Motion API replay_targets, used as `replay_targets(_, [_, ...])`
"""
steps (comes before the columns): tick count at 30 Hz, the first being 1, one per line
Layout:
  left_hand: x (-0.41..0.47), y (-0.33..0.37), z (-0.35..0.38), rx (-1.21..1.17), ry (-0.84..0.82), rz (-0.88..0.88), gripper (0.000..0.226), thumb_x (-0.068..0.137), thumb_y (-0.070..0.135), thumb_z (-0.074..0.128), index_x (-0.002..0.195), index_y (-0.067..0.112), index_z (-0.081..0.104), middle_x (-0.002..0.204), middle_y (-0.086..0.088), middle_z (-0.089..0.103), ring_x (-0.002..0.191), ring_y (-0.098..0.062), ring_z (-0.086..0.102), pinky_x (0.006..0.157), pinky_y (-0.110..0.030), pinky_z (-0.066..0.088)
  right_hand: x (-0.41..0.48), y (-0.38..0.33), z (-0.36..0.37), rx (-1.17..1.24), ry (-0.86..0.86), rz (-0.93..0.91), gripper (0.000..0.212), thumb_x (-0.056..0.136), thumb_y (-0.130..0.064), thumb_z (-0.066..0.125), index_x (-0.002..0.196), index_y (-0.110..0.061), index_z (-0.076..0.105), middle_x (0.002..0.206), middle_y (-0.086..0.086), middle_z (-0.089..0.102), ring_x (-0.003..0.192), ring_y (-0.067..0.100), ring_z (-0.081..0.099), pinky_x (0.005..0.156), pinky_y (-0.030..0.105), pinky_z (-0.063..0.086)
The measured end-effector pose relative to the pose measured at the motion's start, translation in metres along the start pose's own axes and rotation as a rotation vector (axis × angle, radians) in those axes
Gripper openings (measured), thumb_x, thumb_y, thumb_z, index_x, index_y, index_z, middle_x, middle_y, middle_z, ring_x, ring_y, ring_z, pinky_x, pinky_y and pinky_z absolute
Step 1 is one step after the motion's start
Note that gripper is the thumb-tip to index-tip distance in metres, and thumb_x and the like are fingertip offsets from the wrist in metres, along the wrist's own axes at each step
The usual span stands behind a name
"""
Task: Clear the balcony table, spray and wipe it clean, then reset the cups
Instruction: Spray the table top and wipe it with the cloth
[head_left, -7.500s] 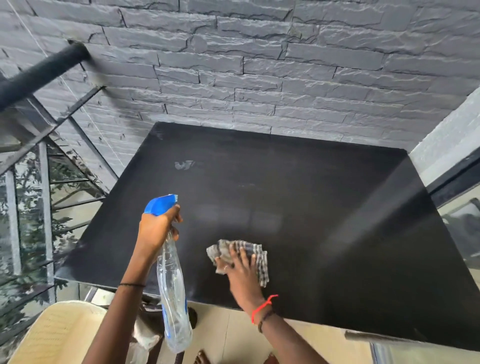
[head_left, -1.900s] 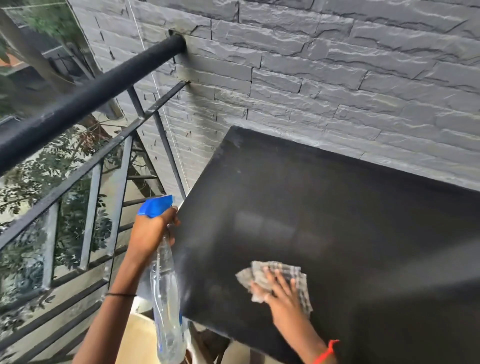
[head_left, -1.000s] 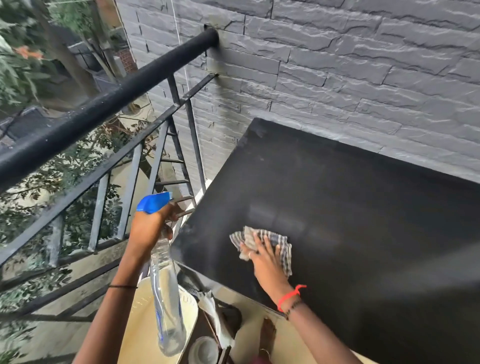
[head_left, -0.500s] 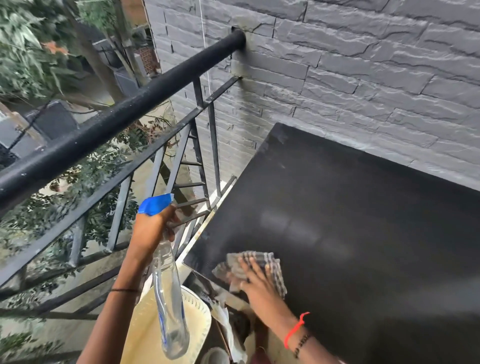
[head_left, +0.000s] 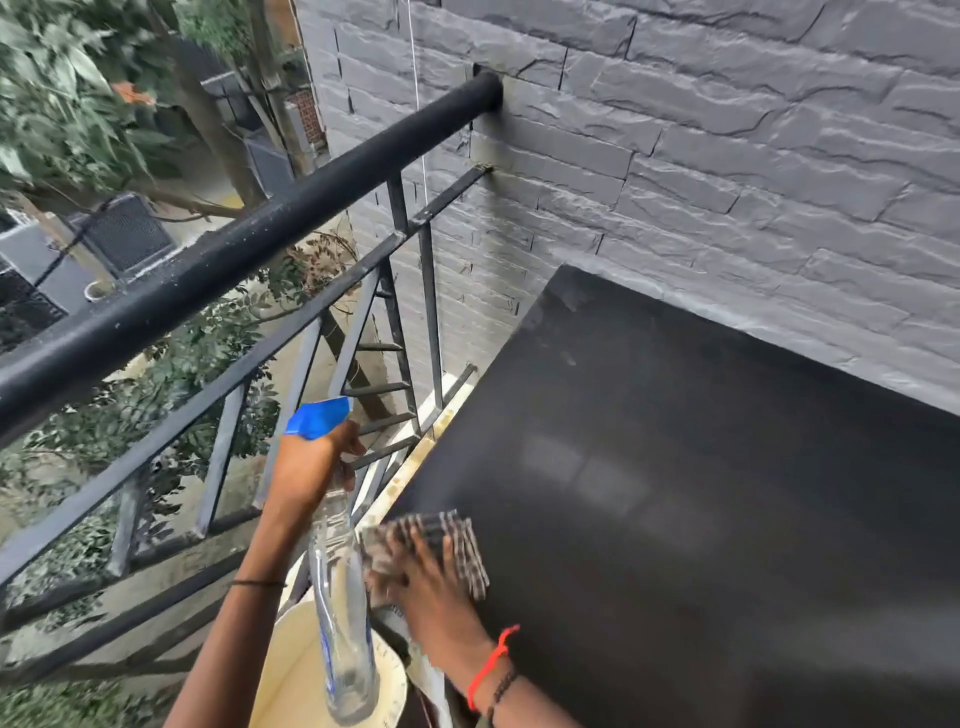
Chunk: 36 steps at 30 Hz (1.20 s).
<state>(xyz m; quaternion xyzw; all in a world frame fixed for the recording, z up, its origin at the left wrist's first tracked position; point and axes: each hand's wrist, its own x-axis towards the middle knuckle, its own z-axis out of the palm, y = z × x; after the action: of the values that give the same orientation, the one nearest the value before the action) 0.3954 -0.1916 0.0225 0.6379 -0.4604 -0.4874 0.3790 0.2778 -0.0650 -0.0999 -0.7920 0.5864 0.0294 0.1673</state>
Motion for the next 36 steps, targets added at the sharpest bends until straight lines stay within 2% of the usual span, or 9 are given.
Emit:
replay_targets(4, [0.021, 0.012, 0.026, -0.018, -0.011, 0.031, 0.021, 0.090, 0.006, 0.055, 0.070, 0.008, 0.056, 0.060, -0.003, 0.063, 0.033, -0.013, 0.047, 0.050, -0.031, 0.038, -0.034, 0.045, 0.019, -0.084, 0.060, 0.014, 0.027, 0.066, -0.038, 0.051, 0.086, -0.043, 0.069, 0.151, -0.001, 0.033, 0.145, 0.032, 0.004, 0.112, 0.053, 0.023])
replay_targets(6, [0.029, 0.018, 0.035, -0.029, -0.006, 0.025, 0.020, 0.090, 0.005, 0.054, 0.071, 0.009, 0.056, 0.058, -0.002, 0.063, 0.032, -0.013, 0.047, 0.043, -0.025, 0.038, -0.046, 0.082, 0.020, -0.038, 0.115, 0.070, 0.040, 0.057, -0.032, 0.066, 0.095, -0.041, 0.066, 0.158, 0.000, 0.009, 0.146, 0.028, 0.000, 0.111, 0.048, 0.010])
replay_targets(11, [0.046, 0.031, 0.054, -0.023, -0.020, 0.020, 0.018, 0.092, 0.006, 0.055, 0.074, 0.008, 0.054, 0.071, -0.011, 0.062, 0.029, -0.008, 0.045, 0.036, -0.017, 0.038, -0.014, 0.194, -0.018, 0.089, 0.269, 0.409, 0.080, 0.065, 0.000, 0.035, 0.135, -0.037, 0.047, 0.157, -0.004, 0.005, 0.142, 0.035, 0.021, 0.112, 0.055, 0.022])
replay_targets(17, [0.066, 0.037, 0.074, -0.011, -0.037, 0.033, 0.017, 0.092, 0.008, 0.056, 0.075, 0.009, 0.054, 0.072, -0.013, 0.061, 0.033, -0.012, 0.047, 0.049, -0.030, 0.038, 0.088, 0.193, -0.085, 0.154, 0.133, 0.366, 0.073, 0.089, 0.007, 0.032, 0.146, -0.039, 0.025, 0.160, 0.001, -0.003, 0.145, 0.034, -0.005, 0.114, 0.056, -0.005])
replay_targets(23, [0.090, 0.046, 0.101, 0.002, -0.064, 0.004, 0.016, 0.091, 0.007, 0.057, 0.074, 0.007, 0.056, 0.072, -0.015, 0.061, 0.036, -0.014, 0.048, 0.046, -0.028, 0.038, 0.071, 0.159, -0.048, 0.035, 0.179, 0.074, 0.073, 0.061, -0.006, 0.074, 0.124, -0.038, 0.057, 0.146, 0.007, 0.042, 0.135, 0.035, 0.035, 0.105, 0.062, 0.032])
replay_targets(25, [0.097, 0.049, 0.111, -0.002, -0.070, -0.008, 0.010, 0.091, 0.005, 0.056, 0.081, 0.003, 0.056, 0.073, -0.016, 0.061, 0.035, -0.013, 0.047, 0.038, -0.021, 0.038, 0.047, 0.170, -0.028, 0.016, 0.139, 0.078, 0.066, 0.049, -0.016, 0.081, 0.107, -0.038, 0.061, 0.143, 0.003, 0.047, 0.136, 0.030, 0.036, 0.107, 0.056, 0.028])
replay_targets(28, [0.111, 0.056, 0.132, -0.008, -0.099, -0.029, 0.007, 0.092, 0.005, 0.054, 0.090, -0.002, 0.057, 0.073, -0.016, 0.060, 0.032, -0.011, 0.045, 0.034, -0.016, 0.035, 0.023, 0.209, -0.013, 0.021, 0.175, 0.126, 0.068, 0.047, -0.013, 0.072, 0.108, -0.038, 0.054, 0.152, -0.001, 0.031, 0.146, 0.025, 0.005, 0.107, 0.049, 0.015])
replay_targets(33, [0.126, 0.068, 0.160, 0.028, -0.137, -0.016, 0.009, 0.090, 0.010, 0.057, 0.085, 0.002, 0.057, 0.073, -0.012, 0.064, 0.035, -0.013, 0.048, 0.046, -0.026, 0.039, 0.050, 0.290, -0.059, 0.078, 0.293, 0.411, 0.084, 0.060, 0.007, 0.053, 0.133, -0.036, 0.050, 0.152, 0.000, 0.017, 0.138, 0.035, 0.032, 0.112, 0.045, 0.011])
replay_targets(36, [0.130, 0.075, 0.173, 0.021, -0.146, -0.007, 0.010, 0.089, 0.010, 0.057, 0.081, 0.004, 0.058, 0.069, -0.009, 0.065, 0.036, -0.017, 0.047, 0.049, -0.029, 0.039, 0.103, 0.318, -0.097, 0.149, 0.196, 0.504, 0.074, 0.086, 0.006, 0.037, 0.146, -0.037, 0.027, 0.159, 0.001, -0.005, 0.146, 0.032, -0.001, 0.114, 0.054, -0.001])
